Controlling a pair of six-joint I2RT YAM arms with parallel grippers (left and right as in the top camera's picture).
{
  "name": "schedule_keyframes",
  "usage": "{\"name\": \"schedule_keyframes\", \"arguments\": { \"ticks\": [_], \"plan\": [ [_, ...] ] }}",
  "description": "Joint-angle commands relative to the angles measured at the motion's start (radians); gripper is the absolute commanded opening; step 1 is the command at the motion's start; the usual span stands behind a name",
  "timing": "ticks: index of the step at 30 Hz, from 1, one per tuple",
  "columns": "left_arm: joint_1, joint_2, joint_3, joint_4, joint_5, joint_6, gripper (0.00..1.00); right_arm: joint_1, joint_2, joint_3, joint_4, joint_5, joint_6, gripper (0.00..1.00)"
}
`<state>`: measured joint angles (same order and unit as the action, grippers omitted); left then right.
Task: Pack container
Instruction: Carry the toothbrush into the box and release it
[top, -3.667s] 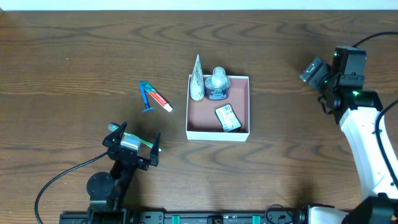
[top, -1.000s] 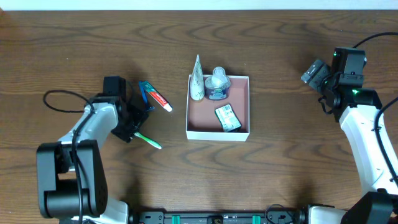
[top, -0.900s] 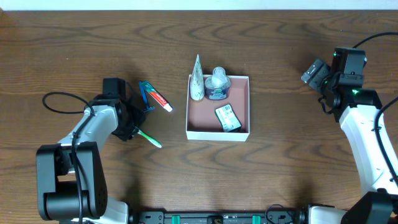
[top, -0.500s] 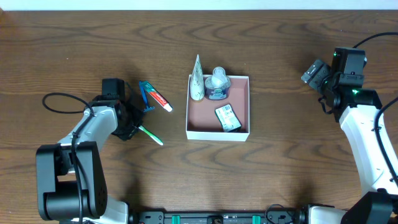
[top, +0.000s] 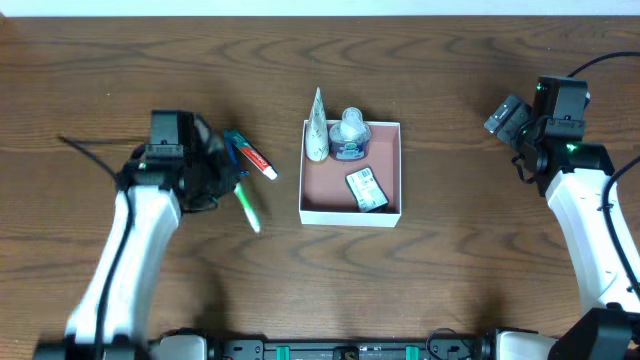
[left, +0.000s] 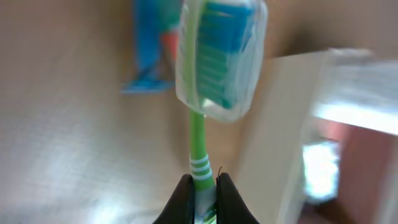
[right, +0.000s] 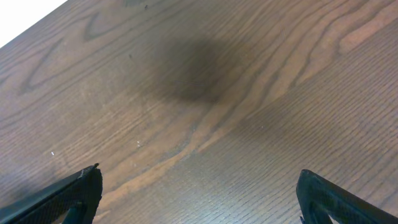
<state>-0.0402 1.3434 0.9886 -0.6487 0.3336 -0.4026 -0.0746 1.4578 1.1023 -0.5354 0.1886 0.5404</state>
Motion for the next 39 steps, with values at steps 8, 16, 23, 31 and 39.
{"name": "schedule_keyframes", "arguments": {
  "ticks": [8,16,23,31,39],
  "plan": [
    [-0.389,-0.212,0.012,0.080,0.021,0.905,0.06,-0.006,0.000,0.006,0.000,0.016,-0.003,0.99],
    [-0.539,-0.114,0.012,0.155,0.021,1.351,0.06,-0.006,0.000,0.006,0.000,0.016,-0.002,0.99],
    [-0.553,0.048,0.012,0.367,0.021,1.353,0.06,-0.006,0.000,0.006,0.000,0.016,-0.003,0.99],
    [-0.564,0.102,0.013,0.428,0.021,1.350,0.84,-0.006,0.000,0.006,0.000,0.016,-0.003,0.99],
    [-0.575,-0.077,0.013,0.490,0.021,1.139,0.98,-0.006,0.000,0.006,0.000,0.016,-0.003,0.99]
  ]
}}
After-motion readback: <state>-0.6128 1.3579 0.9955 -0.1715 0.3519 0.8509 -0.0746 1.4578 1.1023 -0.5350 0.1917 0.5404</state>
